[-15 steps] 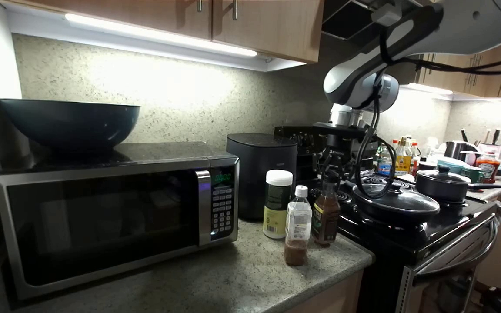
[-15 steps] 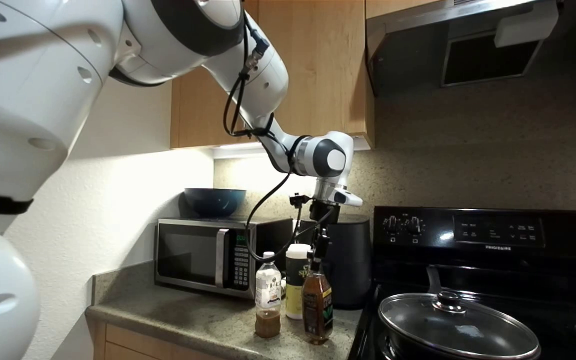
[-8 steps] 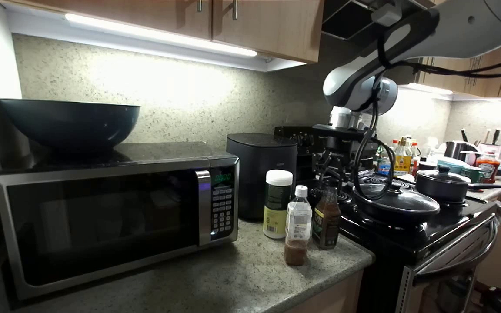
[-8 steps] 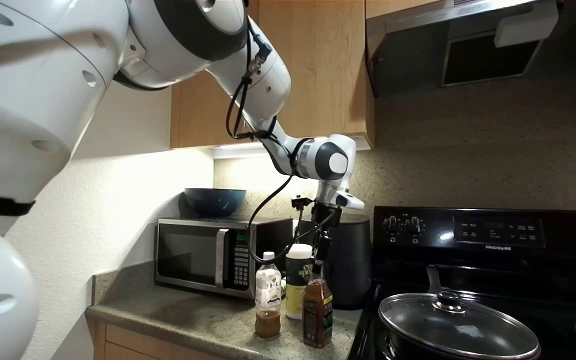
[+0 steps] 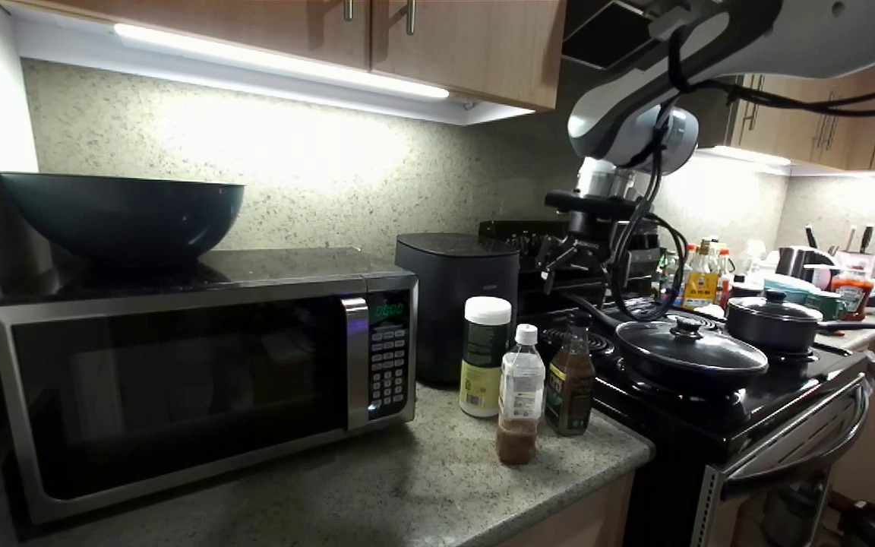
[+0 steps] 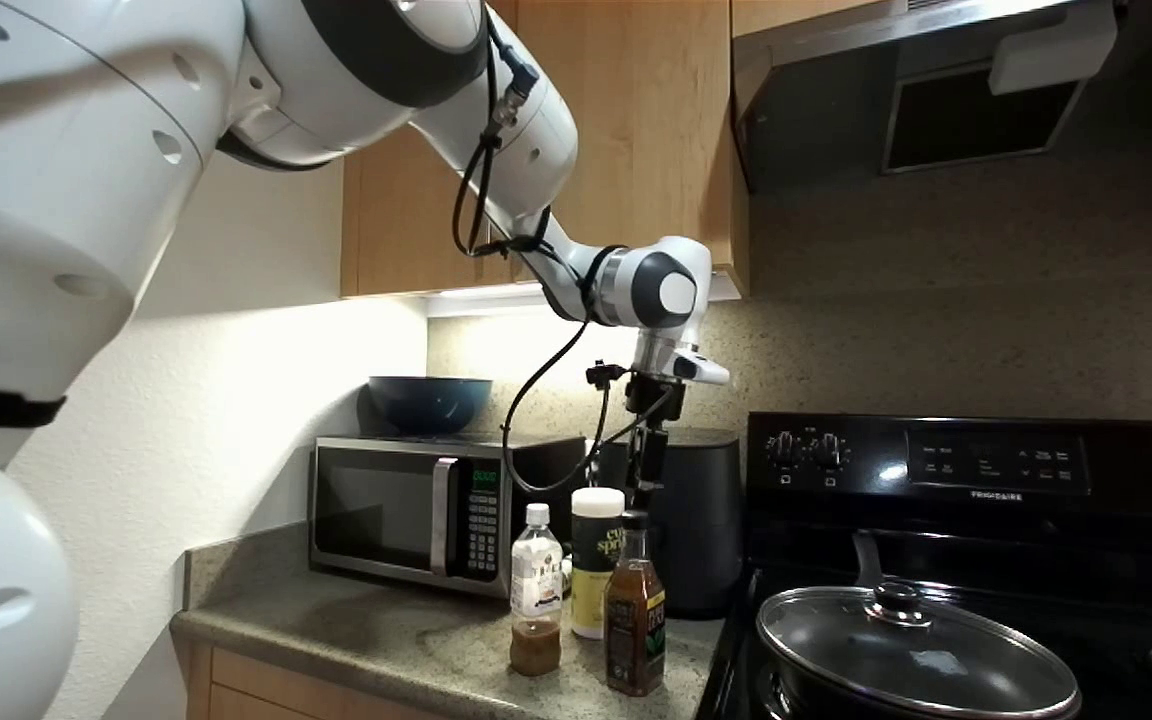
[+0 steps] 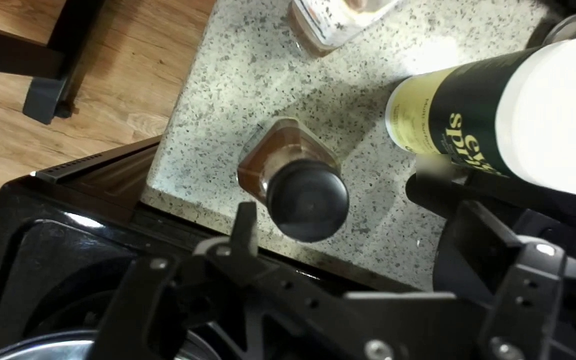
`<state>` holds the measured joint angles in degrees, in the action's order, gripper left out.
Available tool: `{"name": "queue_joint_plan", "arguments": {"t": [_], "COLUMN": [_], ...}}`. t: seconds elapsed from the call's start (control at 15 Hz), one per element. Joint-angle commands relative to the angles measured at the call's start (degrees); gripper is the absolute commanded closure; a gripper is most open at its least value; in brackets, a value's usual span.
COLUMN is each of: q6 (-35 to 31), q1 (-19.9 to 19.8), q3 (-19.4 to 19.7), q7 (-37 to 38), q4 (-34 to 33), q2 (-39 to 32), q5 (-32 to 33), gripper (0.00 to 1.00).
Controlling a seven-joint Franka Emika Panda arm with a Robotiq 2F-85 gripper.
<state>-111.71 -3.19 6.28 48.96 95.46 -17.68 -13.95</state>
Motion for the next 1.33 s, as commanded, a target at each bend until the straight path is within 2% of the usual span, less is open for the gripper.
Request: {"name": "queue_joint_plan", "arguments": {"t": [0.0, 0.2, 0.33, 0.53, 0.67, 0.73, 0.8, 0.87, 1.13, 1.27], "q6": [2.8, 7.9, 13.8, 23.9, 27.8, 28.2, 24.9, 26.1, 25.7, 26.8], "q1": [1.8, 2.9, 3.2, 3.2, 3.1, 3.0, 3.2, 3.3, 3.2, 3.2], "q3": [-0.2, -1.4, -2.6, -3.9, -4.4, -4.6, -4.5, -4.6, -4.5, -4.6], "q7": [1.4, -0.4, -3.1, -9.8, -14.8, -17.7, -15.7, -13.7, -13.9, -16.3], "q4": [2.0, 1.8, 0.5, -2.5, -4.3, -4.8, -3.7, -3.8, -3.8, -6.4], "q2": [7.7, 12.5, 14.5, 15.2, 14.4, 14.1, 14.5, 14.8, 14.5, 11.1], "q5": [3.8, 7.0, 7.4, 5.8, 5.1, 4.9, 6.7, 6.0, 6.1, 4.9], "gripper": [0.0, 0.0, 0.0, 0.0, 0.0, 0.0, 0.0, 0.0, 0.0, 0.0]}}
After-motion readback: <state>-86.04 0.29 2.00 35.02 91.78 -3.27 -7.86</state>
